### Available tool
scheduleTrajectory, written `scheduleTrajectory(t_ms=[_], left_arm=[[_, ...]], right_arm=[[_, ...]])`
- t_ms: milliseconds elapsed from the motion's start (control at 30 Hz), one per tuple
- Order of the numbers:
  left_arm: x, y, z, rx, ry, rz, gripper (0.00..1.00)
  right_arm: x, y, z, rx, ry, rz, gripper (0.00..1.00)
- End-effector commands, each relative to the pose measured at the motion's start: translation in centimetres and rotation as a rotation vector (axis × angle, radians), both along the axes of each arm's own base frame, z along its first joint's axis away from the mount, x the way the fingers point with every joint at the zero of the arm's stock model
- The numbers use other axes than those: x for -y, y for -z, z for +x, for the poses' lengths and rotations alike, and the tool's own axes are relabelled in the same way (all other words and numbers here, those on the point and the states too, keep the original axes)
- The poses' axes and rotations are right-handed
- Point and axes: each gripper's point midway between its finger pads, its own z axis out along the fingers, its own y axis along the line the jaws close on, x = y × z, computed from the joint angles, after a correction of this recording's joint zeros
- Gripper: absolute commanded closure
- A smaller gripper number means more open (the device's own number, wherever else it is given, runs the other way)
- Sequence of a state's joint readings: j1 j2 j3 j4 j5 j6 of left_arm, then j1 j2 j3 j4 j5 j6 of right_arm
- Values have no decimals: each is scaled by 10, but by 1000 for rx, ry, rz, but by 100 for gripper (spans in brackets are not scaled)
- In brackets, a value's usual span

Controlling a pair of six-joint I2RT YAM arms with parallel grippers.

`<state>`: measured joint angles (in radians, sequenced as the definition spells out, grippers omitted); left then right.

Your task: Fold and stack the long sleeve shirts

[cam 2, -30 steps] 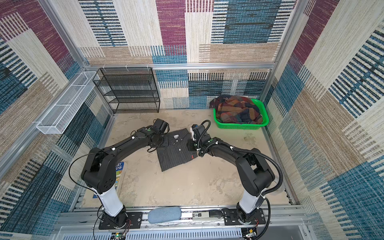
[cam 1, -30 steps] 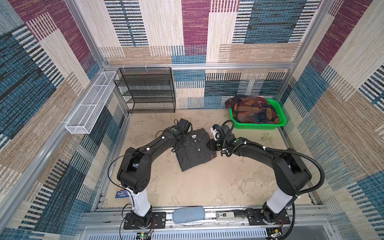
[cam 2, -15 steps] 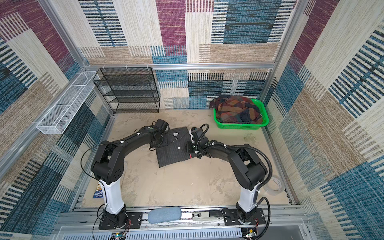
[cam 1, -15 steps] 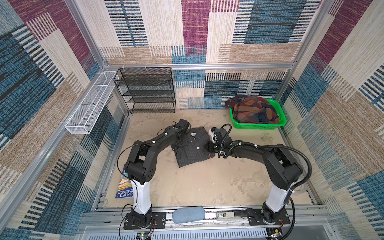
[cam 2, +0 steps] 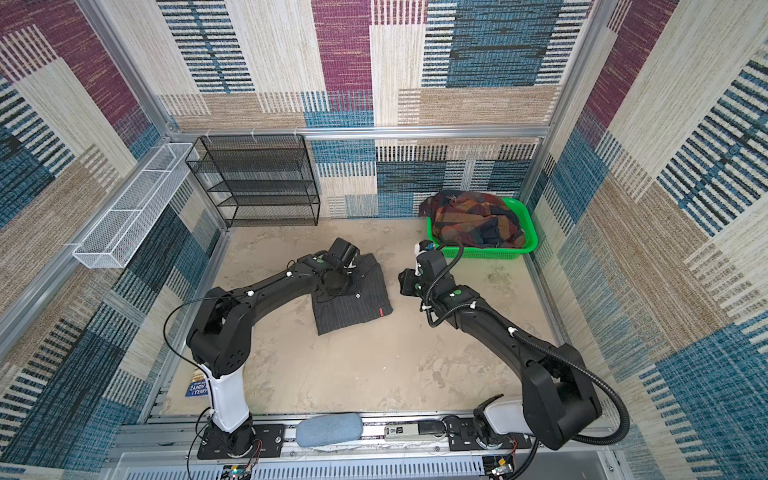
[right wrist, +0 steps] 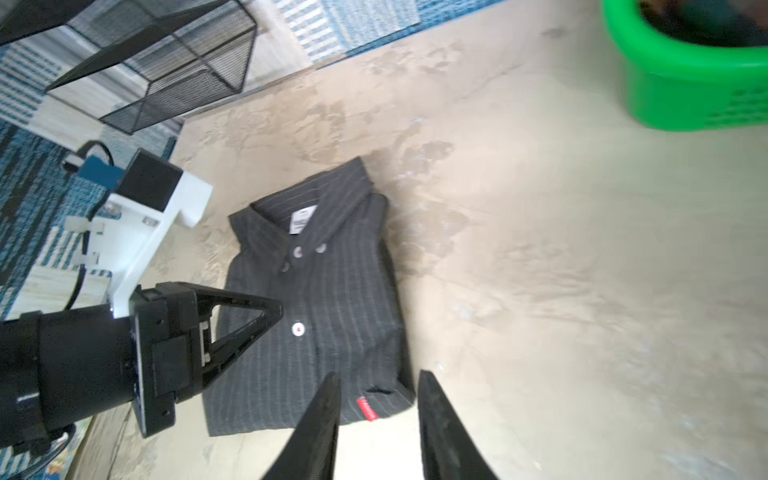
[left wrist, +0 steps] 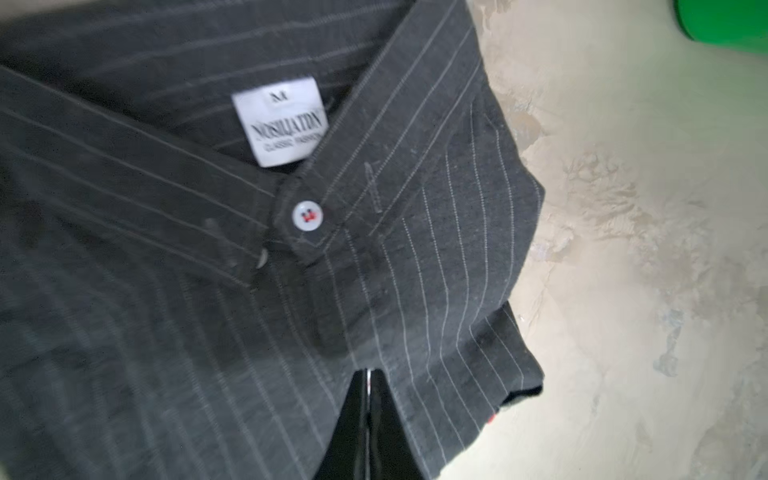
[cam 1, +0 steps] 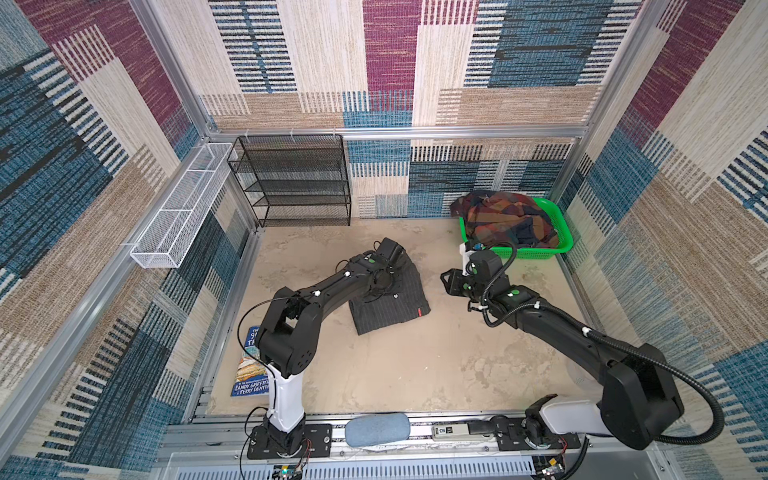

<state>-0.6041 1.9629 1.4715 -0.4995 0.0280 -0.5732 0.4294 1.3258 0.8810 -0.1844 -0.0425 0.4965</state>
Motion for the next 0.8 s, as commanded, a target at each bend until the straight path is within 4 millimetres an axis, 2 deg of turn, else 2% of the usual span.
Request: scheduleTrajectory(t_ms=[0, 133, 267, 467, 633, 767], left_arm=[[15, 11, 13, 28, 9, -49, 95], [8, 32, 27, 37, -27, -21, 98], [-16, 54, 38, 10, -89, 6, 100], [-82, 72, 46, -28, -229, 37, 100], [-135, 78, 57, -30, -336, 45, 100], [-166, 76, 73, -31, -380, 25, 100]], right_arm=[[17, 1, -3, 5, 34, 7, 65], [23, 6, -8, -2, 37, 7, 65], [25, 9, -10, -1, 46, 12, 65], [27, 6, -6, 8, 53, 5, 65], [24, 4, 0, 6, 50, 7, 66], [24, 2, 0, 6, 53, 11, 66]])
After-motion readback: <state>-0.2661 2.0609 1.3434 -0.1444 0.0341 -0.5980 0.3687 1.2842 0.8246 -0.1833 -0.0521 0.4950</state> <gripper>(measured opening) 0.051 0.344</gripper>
